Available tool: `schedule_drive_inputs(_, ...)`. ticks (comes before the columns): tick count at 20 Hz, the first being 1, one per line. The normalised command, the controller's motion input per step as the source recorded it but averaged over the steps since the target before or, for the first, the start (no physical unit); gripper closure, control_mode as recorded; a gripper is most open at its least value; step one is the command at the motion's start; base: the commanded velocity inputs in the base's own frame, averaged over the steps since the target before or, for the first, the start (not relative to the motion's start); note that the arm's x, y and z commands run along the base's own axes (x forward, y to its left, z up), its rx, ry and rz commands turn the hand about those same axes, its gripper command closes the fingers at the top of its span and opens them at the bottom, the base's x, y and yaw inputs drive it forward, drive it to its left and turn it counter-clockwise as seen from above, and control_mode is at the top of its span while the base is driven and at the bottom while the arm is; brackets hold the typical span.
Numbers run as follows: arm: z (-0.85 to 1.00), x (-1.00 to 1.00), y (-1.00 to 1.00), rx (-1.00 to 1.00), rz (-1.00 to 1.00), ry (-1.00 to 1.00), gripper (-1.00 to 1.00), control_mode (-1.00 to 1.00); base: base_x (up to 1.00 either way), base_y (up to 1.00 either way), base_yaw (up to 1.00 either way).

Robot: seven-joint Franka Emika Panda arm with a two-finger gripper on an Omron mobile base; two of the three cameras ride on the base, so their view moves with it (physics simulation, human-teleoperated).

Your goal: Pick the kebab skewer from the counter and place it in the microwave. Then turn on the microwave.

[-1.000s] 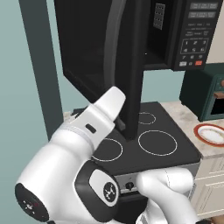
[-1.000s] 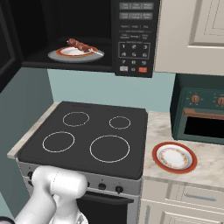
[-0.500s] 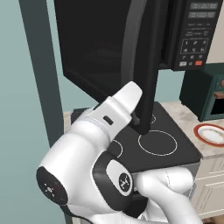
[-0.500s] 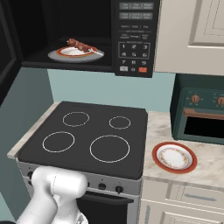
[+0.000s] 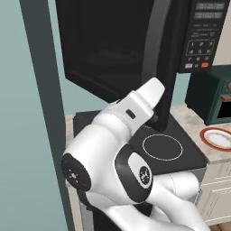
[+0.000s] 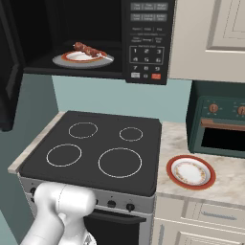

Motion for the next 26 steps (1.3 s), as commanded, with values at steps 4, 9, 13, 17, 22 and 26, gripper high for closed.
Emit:
schedule_drive_inputs(4,0.12,0.12,-0.43,0.00,-0.05,0.00,1.00,-1.00,0.00,0.00,0.00)
schedule_drive_inputs(9,0.15,0.16,-0.44,0.00,-0.05,0.00,1.00,-1.00,0.00,0.00,0.00)
schedule_drive_inputs(13,0.13,0.20,-0.44,0.00,-0.06,0.00,1.00,-1.00,0.00,0.00,0.00)
schedule_drive_inputs(17,0.11,0.26,-0.43,0.00,-0.05,0.00,1.00,-1.00,0.00,0.00,0.00)
schedule_drive_inputs(22,0.08,0.32,-0.43,0.00,-0.04,0.00,1.00,-1.00,0.00,0.00,0.00)
schedule_drive_inputs(26,0.06,0.36,-0.39,0.00,-0.02,0.00,1.00,-1.00,0.00,0.00,0.00)
